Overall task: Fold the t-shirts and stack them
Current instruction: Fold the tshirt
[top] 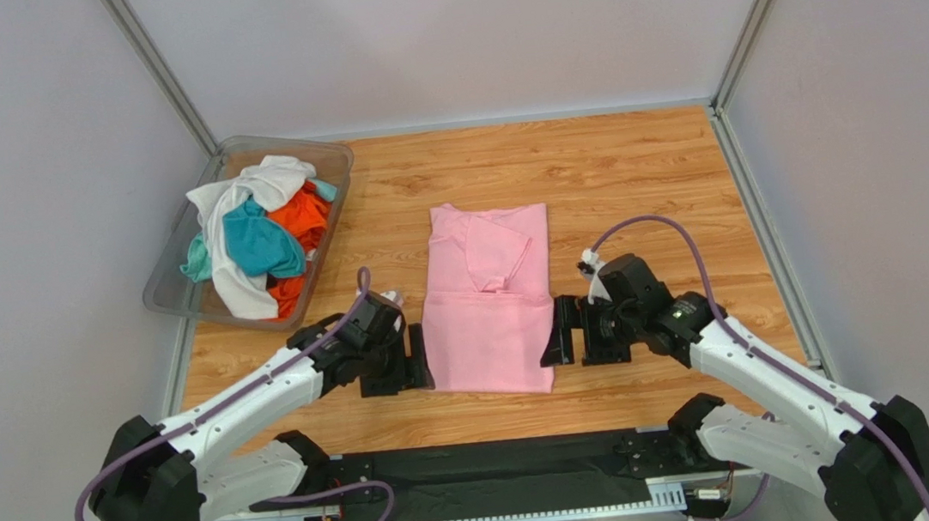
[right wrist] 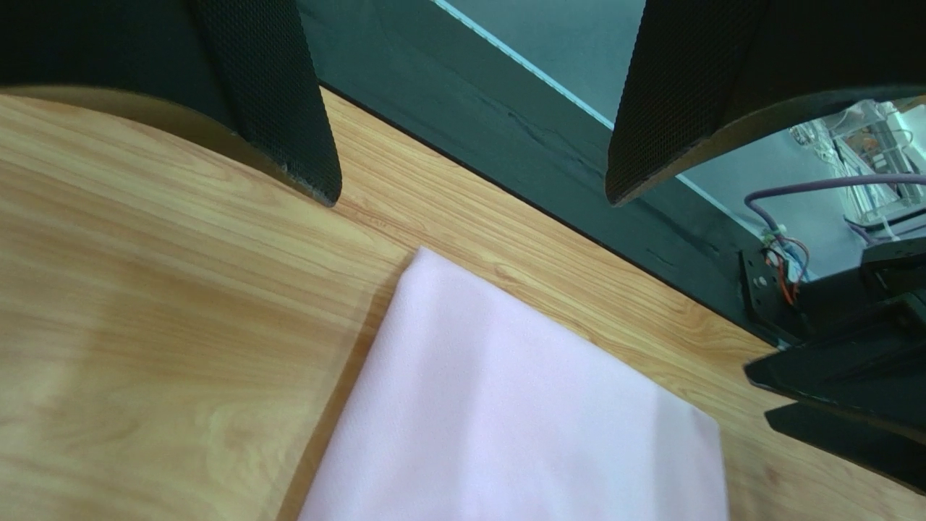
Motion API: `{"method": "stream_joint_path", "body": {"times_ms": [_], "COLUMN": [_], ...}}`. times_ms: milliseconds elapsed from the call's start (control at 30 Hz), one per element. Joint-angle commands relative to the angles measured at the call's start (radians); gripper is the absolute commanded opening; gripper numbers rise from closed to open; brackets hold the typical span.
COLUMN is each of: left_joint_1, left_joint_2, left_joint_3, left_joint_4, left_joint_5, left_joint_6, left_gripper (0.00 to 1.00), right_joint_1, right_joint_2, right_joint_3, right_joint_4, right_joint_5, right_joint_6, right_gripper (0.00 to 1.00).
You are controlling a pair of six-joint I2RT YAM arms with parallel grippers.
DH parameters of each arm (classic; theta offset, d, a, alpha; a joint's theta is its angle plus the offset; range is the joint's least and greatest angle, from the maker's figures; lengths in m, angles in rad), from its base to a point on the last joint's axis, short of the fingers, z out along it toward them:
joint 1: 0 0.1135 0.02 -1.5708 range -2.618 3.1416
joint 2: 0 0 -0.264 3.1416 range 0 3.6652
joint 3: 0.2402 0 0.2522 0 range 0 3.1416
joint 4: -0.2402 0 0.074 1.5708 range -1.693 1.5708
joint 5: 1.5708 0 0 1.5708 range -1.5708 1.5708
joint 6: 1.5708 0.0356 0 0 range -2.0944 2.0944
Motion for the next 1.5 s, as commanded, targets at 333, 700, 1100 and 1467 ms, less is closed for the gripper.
{"method": "stream_joint_path", "body": {"times_ms": [333, 700, 1100, 1467], "left_joint_1": [0.0, 0.0, 0.0, 0.0], "left_joint_2": [0.22, 0.24, 0.162, 0.152], "left_joint_3": [-0.021, -0.021, -0.053, -0.096], "left_joint_4": [0.133, 0.153, 0.184, 0.227], "left_joint_5": [0.011, 0.02, 0.023, 0.04], "left_joint_6": [0.006, 0.038, 0.049, 0.012], "left_gripper": [0.31, 0.0, 0.0, 0.0], "right_joint_1": [0.038, 0.117, 0.305, 0.353], "right_joint_2": [0.117, 0.16, 0.362, 0.479], "right_joint_3": [-0.068, -0.056, 0.03, 0.09], "right_joint_4": [0.139, 0.117, 0.165, 0.12], "right_joint_5": [-0.077, 0.013, 0.159, 0.234], "right_joint_6": [0.073, 0.07, -0.013, -0.06], "right_gripper": [0.92, 0.88, 0.66, 0.15]}}
